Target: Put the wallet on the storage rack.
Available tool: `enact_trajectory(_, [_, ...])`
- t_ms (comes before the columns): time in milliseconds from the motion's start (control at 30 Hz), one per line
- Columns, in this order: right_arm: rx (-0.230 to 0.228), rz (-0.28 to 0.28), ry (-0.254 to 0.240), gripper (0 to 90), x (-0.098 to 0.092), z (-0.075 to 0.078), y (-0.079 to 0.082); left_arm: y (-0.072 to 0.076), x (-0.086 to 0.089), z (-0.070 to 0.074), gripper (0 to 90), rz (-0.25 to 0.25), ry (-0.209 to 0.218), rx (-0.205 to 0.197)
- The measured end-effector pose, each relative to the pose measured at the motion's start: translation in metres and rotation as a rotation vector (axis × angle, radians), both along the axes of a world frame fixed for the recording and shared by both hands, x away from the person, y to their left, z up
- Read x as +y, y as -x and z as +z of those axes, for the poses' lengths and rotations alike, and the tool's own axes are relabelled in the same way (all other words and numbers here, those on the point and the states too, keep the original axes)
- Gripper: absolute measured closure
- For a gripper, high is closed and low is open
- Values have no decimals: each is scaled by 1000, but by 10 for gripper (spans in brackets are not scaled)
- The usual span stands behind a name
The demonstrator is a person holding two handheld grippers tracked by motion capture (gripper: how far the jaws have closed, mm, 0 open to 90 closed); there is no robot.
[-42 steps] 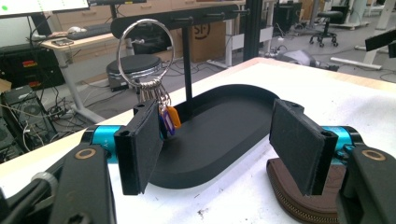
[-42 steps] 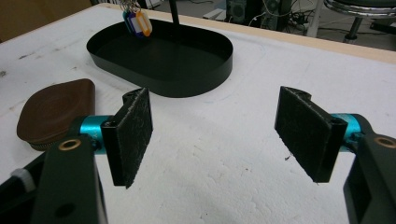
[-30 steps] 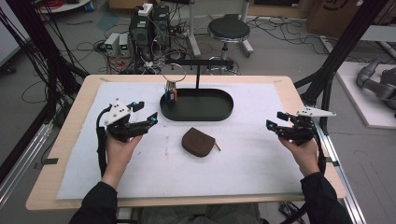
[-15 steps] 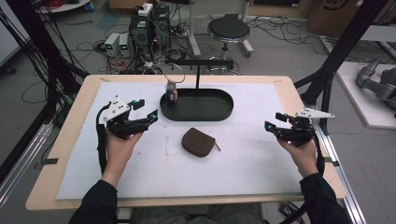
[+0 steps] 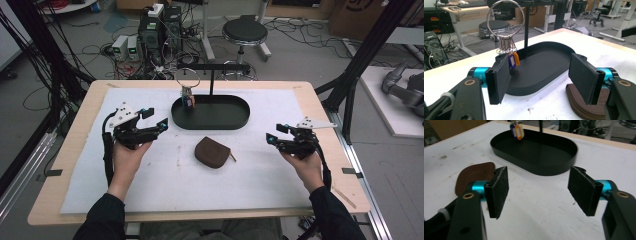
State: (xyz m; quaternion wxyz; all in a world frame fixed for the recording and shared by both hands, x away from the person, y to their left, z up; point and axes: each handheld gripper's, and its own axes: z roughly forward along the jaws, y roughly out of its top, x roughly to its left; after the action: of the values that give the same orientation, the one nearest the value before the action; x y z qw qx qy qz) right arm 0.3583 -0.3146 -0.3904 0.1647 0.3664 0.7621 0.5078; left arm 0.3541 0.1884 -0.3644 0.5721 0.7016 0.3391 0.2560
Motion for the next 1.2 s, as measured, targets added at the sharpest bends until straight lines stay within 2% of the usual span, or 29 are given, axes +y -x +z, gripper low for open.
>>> enact_trajectory(233, [26,81,46,392,40,-12,-6,0,-1,-1,336,-2,-4,3])
enact_trajectory(367, [26,103,79,407,59,-17,-8,1,-1,-4,336,-2,-14,9])
enact_trajectory(533, [54,116,113,421,81,-26,-12,2,-1,-3,336,1,-12,3])
enact_trajectory(800, [138,115,160,441,111,-42,-21,3,0,-4,336,2,-14,8])
enact_trajectory(900, [190,113,165,432,118,-49,-25,4,1,-4,336,4,-9,9])
enact_trajectory(967, [203,113,147,418,118,-51,-28,4,1,-4,336,2,-6,12])
enact_trajectory(1033, [245,117,119,419,116,-53,-30,4,1,-5,336,-1,-9,13])
enact_trajectory(1100, [310,121,69,421,113,-57,-34,3,1,-5,336,-2,-8,17])
enact_trajectory(1167, [359,130,46,451,112,-58,-37,3,0,-6,336,-5,-14,20])
enact_trajectory(1200, [375,139,38,504,112,-58,-38,3,-1,-6,336,-7,-15,21])
